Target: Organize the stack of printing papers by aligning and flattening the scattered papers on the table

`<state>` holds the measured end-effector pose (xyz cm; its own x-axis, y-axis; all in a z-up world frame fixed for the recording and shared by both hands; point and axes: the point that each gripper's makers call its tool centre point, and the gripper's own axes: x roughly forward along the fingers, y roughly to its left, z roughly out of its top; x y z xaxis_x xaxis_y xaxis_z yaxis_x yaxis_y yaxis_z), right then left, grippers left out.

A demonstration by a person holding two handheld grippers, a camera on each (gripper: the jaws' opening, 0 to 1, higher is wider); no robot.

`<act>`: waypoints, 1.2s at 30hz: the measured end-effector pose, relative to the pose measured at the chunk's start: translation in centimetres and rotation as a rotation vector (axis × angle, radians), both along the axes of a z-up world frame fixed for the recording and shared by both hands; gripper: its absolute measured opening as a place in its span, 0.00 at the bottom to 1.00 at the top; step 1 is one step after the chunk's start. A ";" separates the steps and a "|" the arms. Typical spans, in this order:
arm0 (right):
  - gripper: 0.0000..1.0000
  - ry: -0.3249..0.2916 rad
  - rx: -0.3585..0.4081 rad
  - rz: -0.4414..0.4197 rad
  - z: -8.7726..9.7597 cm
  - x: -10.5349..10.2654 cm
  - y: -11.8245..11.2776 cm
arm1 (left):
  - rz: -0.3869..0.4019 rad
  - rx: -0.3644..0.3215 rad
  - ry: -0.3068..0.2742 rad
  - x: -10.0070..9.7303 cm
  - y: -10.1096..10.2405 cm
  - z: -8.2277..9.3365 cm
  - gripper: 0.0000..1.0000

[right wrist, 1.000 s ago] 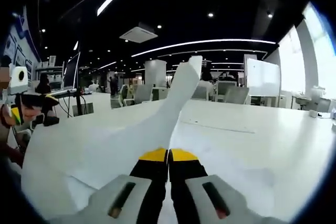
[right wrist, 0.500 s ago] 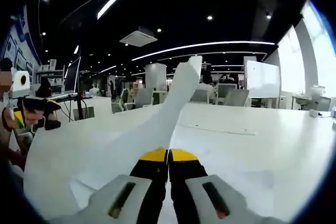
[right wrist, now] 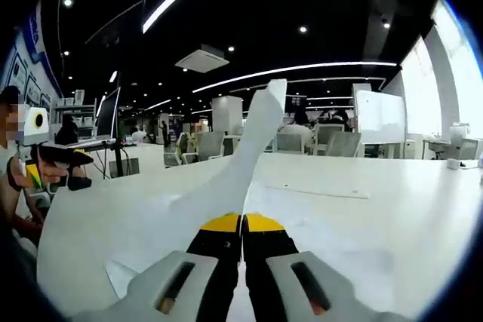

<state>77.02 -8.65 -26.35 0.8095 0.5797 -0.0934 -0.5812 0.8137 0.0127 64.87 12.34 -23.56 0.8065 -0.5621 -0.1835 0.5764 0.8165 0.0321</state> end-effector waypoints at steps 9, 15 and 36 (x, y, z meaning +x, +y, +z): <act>0.00 -0.024 -0.007 0.004 0.5 -0.4 0.2 | 0.004 0.004 -0.001 0.0 0.1 0.1 0.93; 0.00 -0.022 -0.011 -0.005 0.4 -0.5 0.0 | 0.000 0.008 -0.003 0.0 0.0 0.2 0.93; 0.00 -0.060 -0.022 -0.040 1.5 -0.2 -0.5 | 0.008 0.002 -0.013 -0.2 0.6 0.5 0.93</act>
